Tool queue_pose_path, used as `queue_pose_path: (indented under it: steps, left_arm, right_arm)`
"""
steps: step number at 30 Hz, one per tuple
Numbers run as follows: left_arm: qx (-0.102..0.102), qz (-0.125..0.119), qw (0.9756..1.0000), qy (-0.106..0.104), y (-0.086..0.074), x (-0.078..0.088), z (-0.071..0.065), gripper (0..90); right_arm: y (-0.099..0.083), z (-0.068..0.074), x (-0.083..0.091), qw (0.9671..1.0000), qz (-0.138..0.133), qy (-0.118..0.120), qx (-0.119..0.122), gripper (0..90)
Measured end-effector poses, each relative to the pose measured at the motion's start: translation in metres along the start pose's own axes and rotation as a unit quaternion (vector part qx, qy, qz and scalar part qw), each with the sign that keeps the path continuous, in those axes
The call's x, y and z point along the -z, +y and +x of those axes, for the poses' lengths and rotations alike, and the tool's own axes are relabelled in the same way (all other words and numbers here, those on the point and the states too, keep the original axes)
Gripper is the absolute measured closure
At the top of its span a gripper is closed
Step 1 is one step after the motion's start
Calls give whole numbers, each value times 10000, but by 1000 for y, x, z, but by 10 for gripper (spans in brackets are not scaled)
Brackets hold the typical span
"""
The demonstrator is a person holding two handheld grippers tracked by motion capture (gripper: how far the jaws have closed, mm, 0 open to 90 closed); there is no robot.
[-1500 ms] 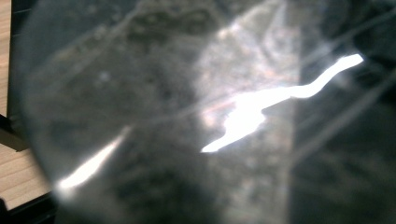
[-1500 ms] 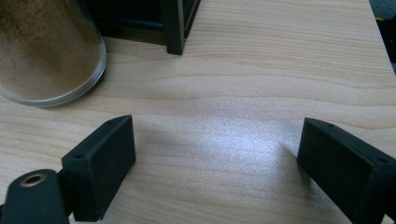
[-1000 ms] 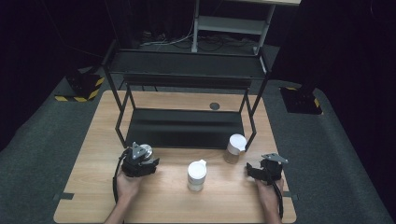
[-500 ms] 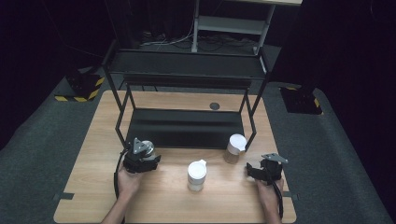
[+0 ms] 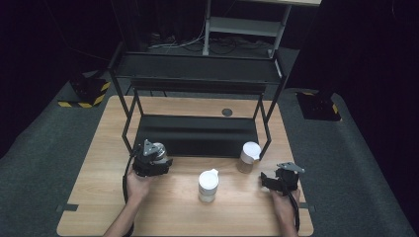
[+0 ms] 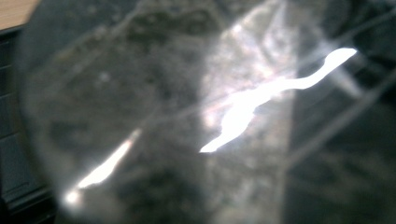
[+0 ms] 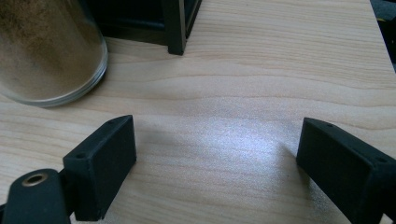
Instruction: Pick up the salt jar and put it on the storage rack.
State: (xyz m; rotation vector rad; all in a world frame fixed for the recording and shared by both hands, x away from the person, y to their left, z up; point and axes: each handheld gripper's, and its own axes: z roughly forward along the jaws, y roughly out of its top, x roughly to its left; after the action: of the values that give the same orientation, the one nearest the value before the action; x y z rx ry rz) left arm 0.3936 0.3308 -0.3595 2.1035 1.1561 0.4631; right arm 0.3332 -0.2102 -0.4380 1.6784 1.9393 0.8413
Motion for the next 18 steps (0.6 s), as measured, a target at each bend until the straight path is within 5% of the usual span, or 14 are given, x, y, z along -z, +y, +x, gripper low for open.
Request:
queue_pose_path:
  steps: [18]
  left_arm:
    - [185, -18, 9998, 52, 19, -10, 10, 311]
  right_arm:
    - [0, 0, 0, 10000, -2, 6, 11, 115]
